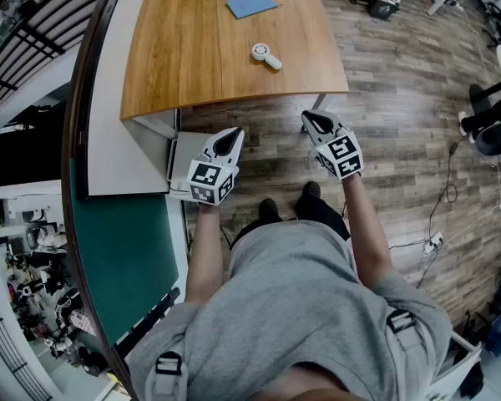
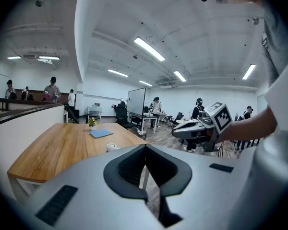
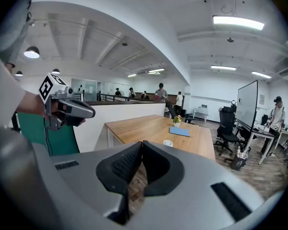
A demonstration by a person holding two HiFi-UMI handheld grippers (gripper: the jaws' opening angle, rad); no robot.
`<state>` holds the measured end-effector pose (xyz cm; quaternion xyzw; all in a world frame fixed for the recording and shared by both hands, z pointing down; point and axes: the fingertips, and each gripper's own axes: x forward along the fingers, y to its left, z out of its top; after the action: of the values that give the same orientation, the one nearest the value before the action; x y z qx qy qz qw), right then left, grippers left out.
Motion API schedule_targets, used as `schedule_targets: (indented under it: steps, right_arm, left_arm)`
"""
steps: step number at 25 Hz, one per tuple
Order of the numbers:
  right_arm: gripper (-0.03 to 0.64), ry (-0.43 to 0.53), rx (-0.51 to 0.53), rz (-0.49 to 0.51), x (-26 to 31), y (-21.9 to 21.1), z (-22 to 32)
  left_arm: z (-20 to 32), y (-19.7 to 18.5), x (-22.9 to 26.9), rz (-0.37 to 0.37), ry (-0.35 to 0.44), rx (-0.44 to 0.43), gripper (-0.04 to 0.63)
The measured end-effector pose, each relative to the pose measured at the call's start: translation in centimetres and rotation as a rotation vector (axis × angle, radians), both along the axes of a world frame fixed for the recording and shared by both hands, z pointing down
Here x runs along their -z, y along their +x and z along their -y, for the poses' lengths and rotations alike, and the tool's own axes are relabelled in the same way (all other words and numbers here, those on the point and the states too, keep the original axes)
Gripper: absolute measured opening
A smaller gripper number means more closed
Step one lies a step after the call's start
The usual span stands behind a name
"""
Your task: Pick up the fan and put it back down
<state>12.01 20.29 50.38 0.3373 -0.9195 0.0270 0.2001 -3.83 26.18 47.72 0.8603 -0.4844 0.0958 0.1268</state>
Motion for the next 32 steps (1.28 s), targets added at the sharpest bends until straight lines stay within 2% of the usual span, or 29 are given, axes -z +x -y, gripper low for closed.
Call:
schedule_targets:
  steps: [14,24,27,29,30,32]
  right_arm:
    - [0.005,-0.012,-0.029,0.023,-0.4,-0.8,-0.9]
    - [0.009,0.016,-0.035,0.03,0.2,-1.4,-2.1]
    - [0.038,0.007,-0.039,0.039,0.1,-1.4,-2.1]
    - [0.065,0.002,-0.043,0.059,0.2,-1.4,-2.0]
    - [0.089,0.004,-0.042,0.066,0.4,-1.4,-1.9]
    - [0.178,0.014,-0.036,0.075,0.6,-1.4,-1.9]
  left_arm:
    - [-0.3,-0.7,0.1,-0.01,0.015,-0.032,0.02]
    - [-1.2,-1.2,0.7,-0.023,0.043,-0.042,0.021]
    - [-1.1,-1.4,0.8,-0.035,0.05,-0.04,0.031]
    - [-0.9,-1.5,0.7,-0.033,0.049,-0.034,0.074]
    - [-0.8,-1.6,0.6,-0.03,0.049,-0.032,0.105]
    - [-0.6,-1.5,0.5,-0.024,0.049,-0.027,0.156]
